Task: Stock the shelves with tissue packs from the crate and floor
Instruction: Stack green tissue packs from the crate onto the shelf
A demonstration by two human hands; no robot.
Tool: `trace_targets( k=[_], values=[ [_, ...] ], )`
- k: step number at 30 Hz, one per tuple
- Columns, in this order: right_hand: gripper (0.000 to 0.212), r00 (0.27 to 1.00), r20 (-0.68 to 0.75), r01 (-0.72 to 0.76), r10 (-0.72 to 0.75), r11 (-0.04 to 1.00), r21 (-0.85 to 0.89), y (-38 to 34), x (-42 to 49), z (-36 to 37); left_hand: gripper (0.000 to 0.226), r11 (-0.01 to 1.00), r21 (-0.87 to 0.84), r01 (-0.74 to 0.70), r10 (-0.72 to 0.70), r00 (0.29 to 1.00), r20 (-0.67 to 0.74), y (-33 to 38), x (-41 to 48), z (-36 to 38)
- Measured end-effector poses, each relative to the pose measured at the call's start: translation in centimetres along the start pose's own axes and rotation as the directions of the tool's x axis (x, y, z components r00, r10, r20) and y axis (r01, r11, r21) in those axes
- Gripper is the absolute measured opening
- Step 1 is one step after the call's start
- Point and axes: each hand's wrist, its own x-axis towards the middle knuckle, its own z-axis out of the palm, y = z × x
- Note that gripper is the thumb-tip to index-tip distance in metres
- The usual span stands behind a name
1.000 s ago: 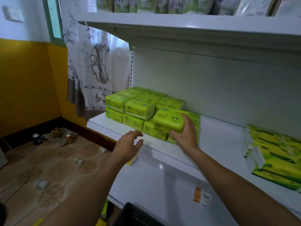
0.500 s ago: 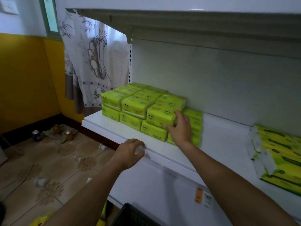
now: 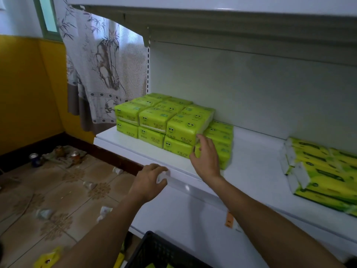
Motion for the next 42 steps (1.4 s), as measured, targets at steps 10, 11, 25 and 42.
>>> trace_targets(
  k=[10,11,25,42],
  values=[
    [0.05,0.976,0.194,-0.106,0.102,0.994,0.014,4.8,-15.9,4.2,0.061,0.983,-0.129,0.133,-0.104,0.972,0.21,-1.3,-9.9,8.8],
    [0.05,0.965,0.214,-0.158,0.153,0.987,0.009,6.1,-17.4,4.7,0.06,0.98,-0.142,0.142,-0.106,0.967,0.233,-1.6,-10.8,10.2],
    [0.043,0.465,0.504,-0.734,0.728,0.635,-0.241,23.9,-34.5,9.9,0.043,0.834,-0.202,0.514,-0.269,0.698,0.664,1.0,-20.1,30.7],
    [0.049,0.279,0.751,-0.576,0.598,0.73,-0.367,30.3,-37.7,15.5,0.039,0.663,-0.085,0.744,-0.503,0.526,0.685,-2.9,-23.5,35.1]
  ],
)
